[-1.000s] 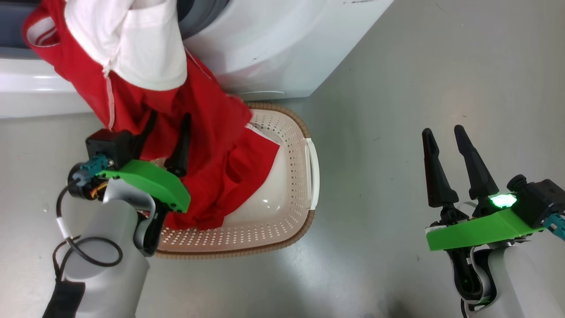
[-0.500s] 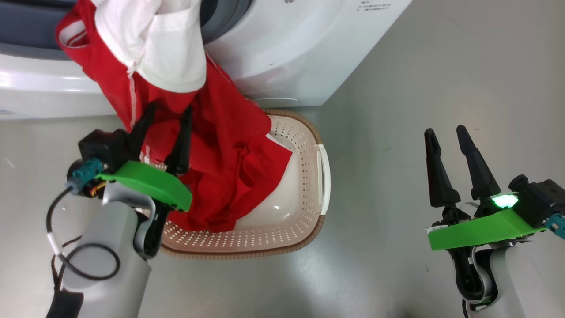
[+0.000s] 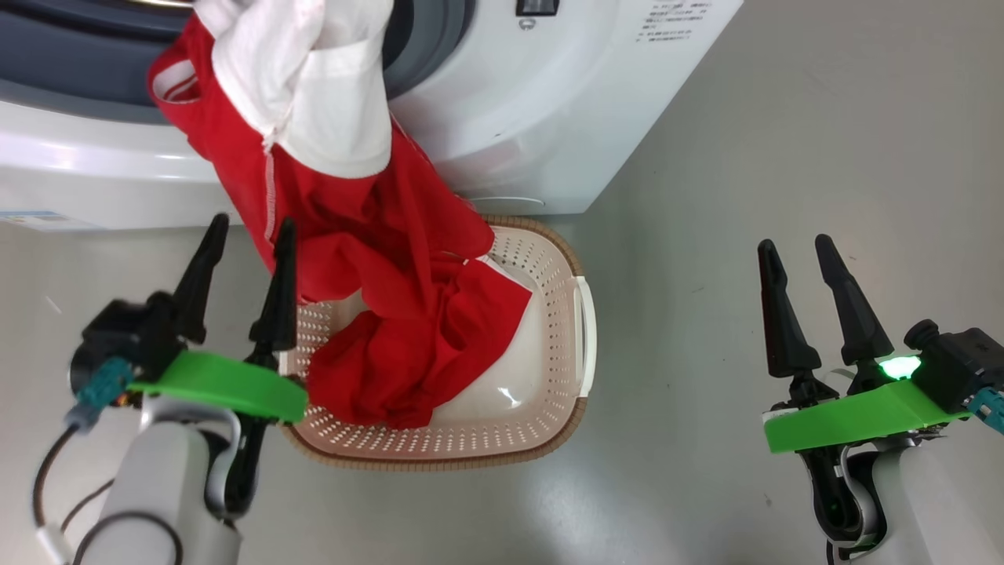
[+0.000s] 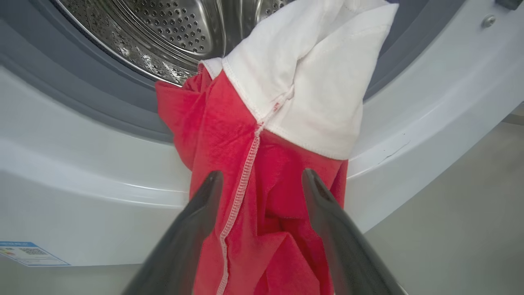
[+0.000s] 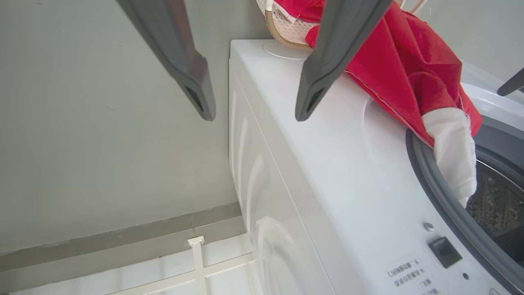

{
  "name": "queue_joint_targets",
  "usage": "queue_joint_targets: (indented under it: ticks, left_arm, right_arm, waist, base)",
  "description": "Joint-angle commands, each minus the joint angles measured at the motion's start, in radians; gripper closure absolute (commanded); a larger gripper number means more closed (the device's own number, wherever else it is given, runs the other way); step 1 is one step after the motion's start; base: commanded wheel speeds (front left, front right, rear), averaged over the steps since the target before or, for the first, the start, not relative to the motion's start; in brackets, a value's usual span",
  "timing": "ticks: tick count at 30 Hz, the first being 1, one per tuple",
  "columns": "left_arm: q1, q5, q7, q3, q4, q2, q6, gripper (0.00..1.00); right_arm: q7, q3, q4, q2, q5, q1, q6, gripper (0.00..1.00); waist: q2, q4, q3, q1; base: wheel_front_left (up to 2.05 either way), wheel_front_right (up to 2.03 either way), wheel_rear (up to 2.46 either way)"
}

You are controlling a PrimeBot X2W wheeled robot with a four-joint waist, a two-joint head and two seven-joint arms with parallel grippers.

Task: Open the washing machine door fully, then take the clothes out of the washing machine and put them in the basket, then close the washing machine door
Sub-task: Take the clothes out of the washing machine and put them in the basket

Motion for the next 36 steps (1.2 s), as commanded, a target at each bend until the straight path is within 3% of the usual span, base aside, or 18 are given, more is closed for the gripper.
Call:
queue_joint_targets:
  ticks: [1,17,29,36]
  left_arm:
    - [0.050,0.011,-0.005,0.045,-0.052,0.022,-0.005,0.00]
    - [0.310,0.037,-0.005,0.137,-0.279,0.002,-0.005,0.00]
    - [0.305,0.038,-0.005,0.129,-0.291,-0.001,-0.005,0.00]
    - [0.221,0.005,-0.005,0.076,-0.246,0.036,-0.005,0.00]
  right_arm:
    - [-0.006,0.019,-0.020,-0.006,-0.014,0.030,0.006,0.00]
    - [-0.006,0.013,-0.017,-0.006,-0.021,0.065,0.006,0.00]
    - [-0.006,0.015,-0.017,-0.006,-0.020,0.066,0.006,0.00]
    - [-0.006,0.017,-0.014,-0.006,-0.018,0.059,0.006,0.00]
  waist:
    - [0.0000,0.005,-0.010,0.0000]
    - [0.0000,0.006,-0.051,0.0000]
    - [0.0000,0.005,-0.054,0.0000]
    - [0.0000,0.011,-0.048,0.0000]
  base:
    - [0.00,0.00,0.00]
    - [0.00,0.00,0.00]
    - [0.00,0.00,0.00]
    - [0.00,0.00,0.00]
